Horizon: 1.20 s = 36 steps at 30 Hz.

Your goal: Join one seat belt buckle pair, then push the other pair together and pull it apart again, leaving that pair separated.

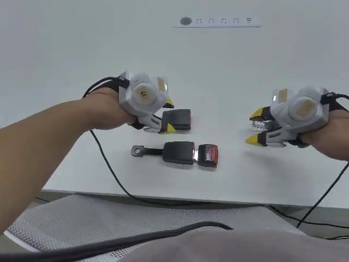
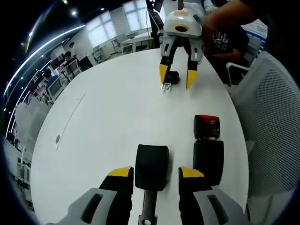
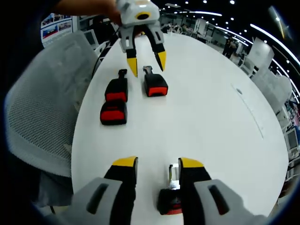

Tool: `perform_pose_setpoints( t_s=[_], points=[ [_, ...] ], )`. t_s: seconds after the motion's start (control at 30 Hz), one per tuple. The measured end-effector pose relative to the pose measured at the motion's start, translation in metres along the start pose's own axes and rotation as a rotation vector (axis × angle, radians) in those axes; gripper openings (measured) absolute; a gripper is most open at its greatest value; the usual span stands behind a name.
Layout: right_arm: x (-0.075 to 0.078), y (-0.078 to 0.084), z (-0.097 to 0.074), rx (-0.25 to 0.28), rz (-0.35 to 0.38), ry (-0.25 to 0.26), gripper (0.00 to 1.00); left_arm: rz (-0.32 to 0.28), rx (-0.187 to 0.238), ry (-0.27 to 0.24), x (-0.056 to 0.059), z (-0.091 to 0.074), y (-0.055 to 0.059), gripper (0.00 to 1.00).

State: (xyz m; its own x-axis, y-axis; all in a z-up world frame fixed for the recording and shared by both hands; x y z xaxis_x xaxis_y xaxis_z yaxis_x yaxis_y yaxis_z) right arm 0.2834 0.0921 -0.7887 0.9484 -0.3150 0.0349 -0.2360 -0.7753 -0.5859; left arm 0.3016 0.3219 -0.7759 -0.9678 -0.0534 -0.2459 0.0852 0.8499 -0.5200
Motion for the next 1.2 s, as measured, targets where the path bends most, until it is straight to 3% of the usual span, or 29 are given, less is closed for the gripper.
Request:
perform_pose_setpoints(
  t_s=[0.33,0.63,0.87,0.97,1.2],
  points=[
    [0.028,0.033,-0.015,-0.064,0.026,0.035,0.37,0.014,-0.03,0.027,-0.003,0.009,0.009,0.41],
    [0.032,0.057,-0.014,-0.128,0.03,-0.003,0.35,0.01,-0.051,0.066,-0.004,0.016,0.019,0.38],
    [0.035,0.057,-0.01,-0.126,0.017,-0.041,0.34,0.016,-0.065,0.069,-0.007,0.017,0.025,0.31],
    [0.036,0.057,-0.01,-0.133,0.01,-0.063,0.34,0.058,-0.089,0.075,-0.006,0.021,0.028,0.31],
    [0.037,0.058,-0.008,-0.159,-0.02,-0.079,0.34,0.084,-0.105,0.078,-0.006,0.024,0.03,0.3]
  ],
)
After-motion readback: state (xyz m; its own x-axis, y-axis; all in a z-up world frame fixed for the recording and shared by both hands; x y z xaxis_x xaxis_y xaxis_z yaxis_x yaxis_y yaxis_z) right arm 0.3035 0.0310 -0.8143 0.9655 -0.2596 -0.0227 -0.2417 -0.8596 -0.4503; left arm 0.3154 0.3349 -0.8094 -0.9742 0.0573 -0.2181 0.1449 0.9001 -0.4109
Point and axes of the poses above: the centre of the closed fingertips' face, and the gripper's own axes: z roughly forward along the fingers, x roughly to its right, y roughly out of its underside, the point moved 5 cm from there along -z, roughly backward along the fingers, and after that the axes turned 9 degrees about z, right-handed, at the moved point
